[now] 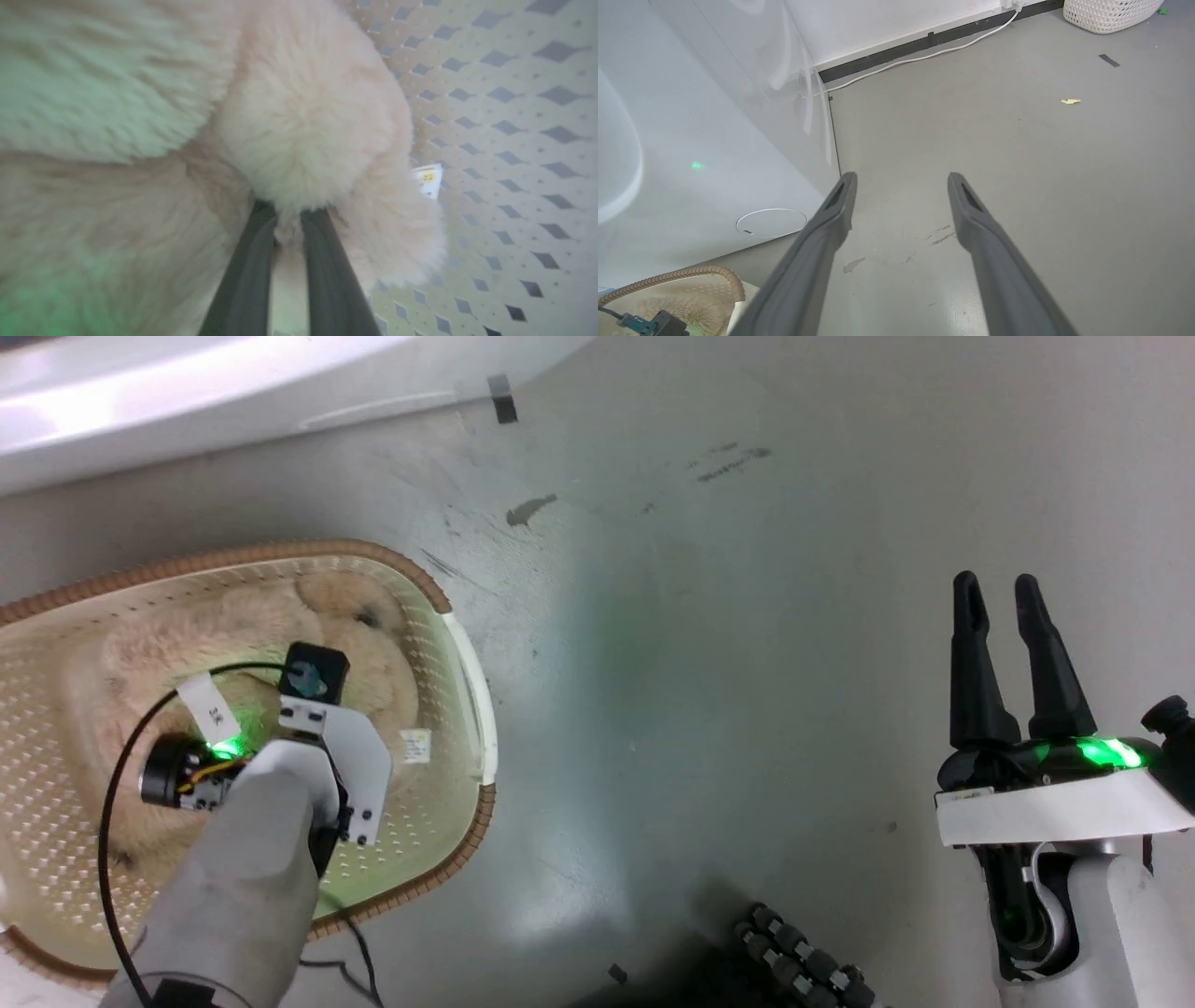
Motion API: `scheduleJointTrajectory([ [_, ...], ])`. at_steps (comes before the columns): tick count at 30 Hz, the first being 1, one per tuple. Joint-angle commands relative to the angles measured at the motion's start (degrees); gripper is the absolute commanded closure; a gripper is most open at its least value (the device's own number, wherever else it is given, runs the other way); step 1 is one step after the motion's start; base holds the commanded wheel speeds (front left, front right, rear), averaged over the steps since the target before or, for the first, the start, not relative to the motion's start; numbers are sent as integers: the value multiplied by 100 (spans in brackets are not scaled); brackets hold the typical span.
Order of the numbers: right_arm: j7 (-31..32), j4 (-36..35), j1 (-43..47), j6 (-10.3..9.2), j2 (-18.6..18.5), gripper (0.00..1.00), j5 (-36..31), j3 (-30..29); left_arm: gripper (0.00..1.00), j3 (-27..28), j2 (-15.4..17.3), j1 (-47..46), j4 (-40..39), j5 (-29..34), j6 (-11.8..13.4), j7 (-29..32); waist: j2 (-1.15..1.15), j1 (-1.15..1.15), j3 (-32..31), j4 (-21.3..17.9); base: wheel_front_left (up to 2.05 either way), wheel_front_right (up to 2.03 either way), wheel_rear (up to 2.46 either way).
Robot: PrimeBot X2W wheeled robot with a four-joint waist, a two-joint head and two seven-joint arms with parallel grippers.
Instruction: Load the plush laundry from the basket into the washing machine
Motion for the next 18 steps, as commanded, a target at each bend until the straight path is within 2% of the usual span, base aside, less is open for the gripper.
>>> scheduleJointTrajectory([
  [1,-50,15,-85,5,-32,0,-41,-21,100,-5,28,126,85,-32,-21,-12,0,0,-91,51,0,0,0],
  [9,-50,27,83,5,-32,0,-269,-146,100,9,-169,379,36,-164,-12,-762,0,0,-795,321,0,0,0],
  [18,-50,-9,454,5,-33,0,-720,-287,100,24,-393,931,-224,-297,-64,-1633,0,0,-1916,688,0,0,0],
])
